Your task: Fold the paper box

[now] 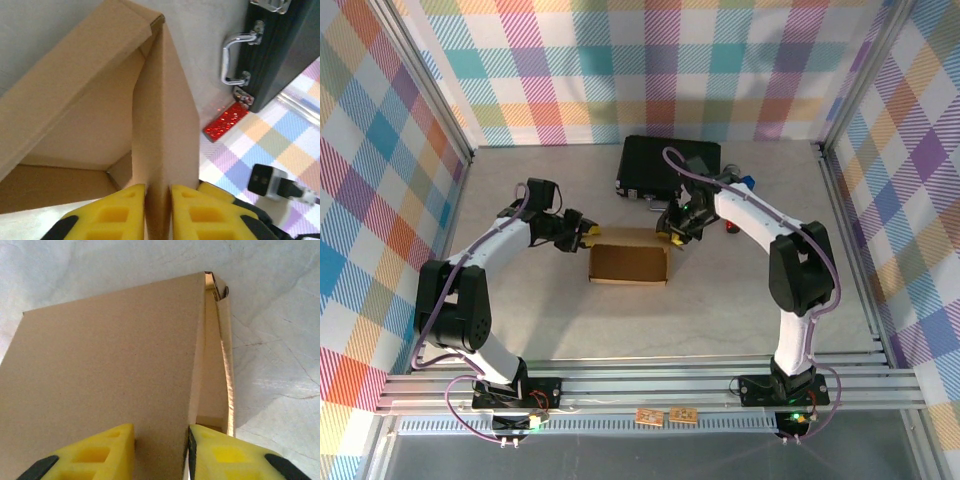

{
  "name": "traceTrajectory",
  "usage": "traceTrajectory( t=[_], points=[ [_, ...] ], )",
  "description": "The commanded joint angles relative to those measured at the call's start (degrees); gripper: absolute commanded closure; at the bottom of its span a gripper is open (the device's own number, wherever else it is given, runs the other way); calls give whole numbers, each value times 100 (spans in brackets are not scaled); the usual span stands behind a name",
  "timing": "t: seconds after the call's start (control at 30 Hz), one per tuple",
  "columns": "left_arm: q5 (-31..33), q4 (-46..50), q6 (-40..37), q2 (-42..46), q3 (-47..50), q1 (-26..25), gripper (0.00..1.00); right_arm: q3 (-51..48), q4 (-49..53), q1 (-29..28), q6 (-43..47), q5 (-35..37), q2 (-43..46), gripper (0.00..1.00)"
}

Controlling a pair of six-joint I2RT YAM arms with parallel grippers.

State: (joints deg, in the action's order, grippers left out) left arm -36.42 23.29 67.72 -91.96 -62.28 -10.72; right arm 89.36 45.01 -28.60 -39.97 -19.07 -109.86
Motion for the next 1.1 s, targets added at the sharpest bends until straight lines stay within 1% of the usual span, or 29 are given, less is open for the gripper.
traceTrajectory(
  t=[0.0,0.1,0.17,0.33,0.4,0.6,0.87,0.93,1.0,1.07],
  points=[
    [89,510,-536,152,156,9,77,-198,17,-189,373,228,315,67],
    [216,869,-864,203,228,8,66,-295,-6,-277,461,357,356,67],
    [326,1156,-1100,220,223,8,62,-337,-1,-342,498,433,365,68],
    [744,1828,-1688,223,128,6,60,-453,-19,-468,523,583,391,68],
    [808,1907,-1810,239,164,3,60,-482,-15,-513,547,655,395,68],
    [1114,2170,-2161,275,270,-18,61,-599,12,-620,651,865,441,69],
    [1304,2036,-2300,311,625,-61,65,-853,-131,-738,652,861,574,69],
    [1355,1987,-2299,302,728,-75,68,-896,-142,-760,628,861,643,68],
    [1432,1956,-2279,284,811,-79,74,-970,-175,-761,615,773,738,61],
    [1454,1859,-2215,286,895,-88,76,-1049,-210,-761,592,674,891,56]
  ],
)
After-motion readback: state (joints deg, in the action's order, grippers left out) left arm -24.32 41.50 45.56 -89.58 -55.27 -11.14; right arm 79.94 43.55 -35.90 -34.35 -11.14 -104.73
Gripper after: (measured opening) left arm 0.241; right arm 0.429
